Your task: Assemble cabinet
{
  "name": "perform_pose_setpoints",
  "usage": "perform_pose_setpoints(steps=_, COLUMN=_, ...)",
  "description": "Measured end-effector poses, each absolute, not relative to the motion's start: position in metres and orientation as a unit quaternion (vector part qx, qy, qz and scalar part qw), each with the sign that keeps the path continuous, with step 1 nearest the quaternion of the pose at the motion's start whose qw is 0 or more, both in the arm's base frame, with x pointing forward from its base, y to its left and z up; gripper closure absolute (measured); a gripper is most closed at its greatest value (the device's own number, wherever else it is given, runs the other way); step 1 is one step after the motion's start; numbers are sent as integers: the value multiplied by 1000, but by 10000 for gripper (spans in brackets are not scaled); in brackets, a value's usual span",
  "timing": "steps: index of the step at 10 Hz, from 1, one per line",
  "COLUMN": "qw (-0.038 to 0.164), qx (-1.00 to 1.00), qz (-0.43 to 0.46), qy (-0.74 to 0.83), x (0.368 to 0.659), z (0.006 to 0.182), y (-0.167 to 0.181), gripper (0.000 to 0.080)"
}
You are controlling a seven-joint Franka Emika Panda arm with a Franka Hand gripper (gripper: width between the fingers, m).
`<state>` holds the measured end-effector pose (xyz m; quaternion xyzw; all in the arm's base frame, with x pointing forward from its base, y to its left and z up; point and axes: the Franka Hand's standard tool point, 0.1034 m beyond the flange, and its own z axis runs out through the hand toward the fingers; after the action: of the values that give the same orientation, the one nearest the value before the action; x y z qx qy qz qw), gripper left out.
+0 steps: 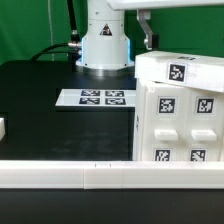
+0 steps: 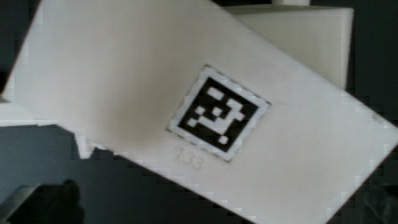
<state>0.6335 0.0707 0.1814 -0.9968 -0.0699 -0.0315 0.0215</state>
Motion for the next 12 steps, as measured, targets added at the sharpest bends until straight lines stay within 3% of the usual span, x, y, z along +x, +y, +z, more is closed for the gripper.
perform_pose_setpoints(steps=2, qw=5, qx=-984, qz=-31, qy=-173, x=632, z=180, y=76, gripper=2)
perform_pose_setpoints(steps=5, qw=7, qx=-964, qz=-30, qy=-263, x=632, z=182, y=83, gripper=2)
perform_pose_setpoints(steps=7, qw=-5, qx=-943, qz=-28, qy=-333, x=633, z=183, y=83, gripper=2)
perform_pose_setpoints(steps=12, qw=-1, qx=-958, qz=-30, qy=-285, x=625, z=169, y=98, gripper=2)
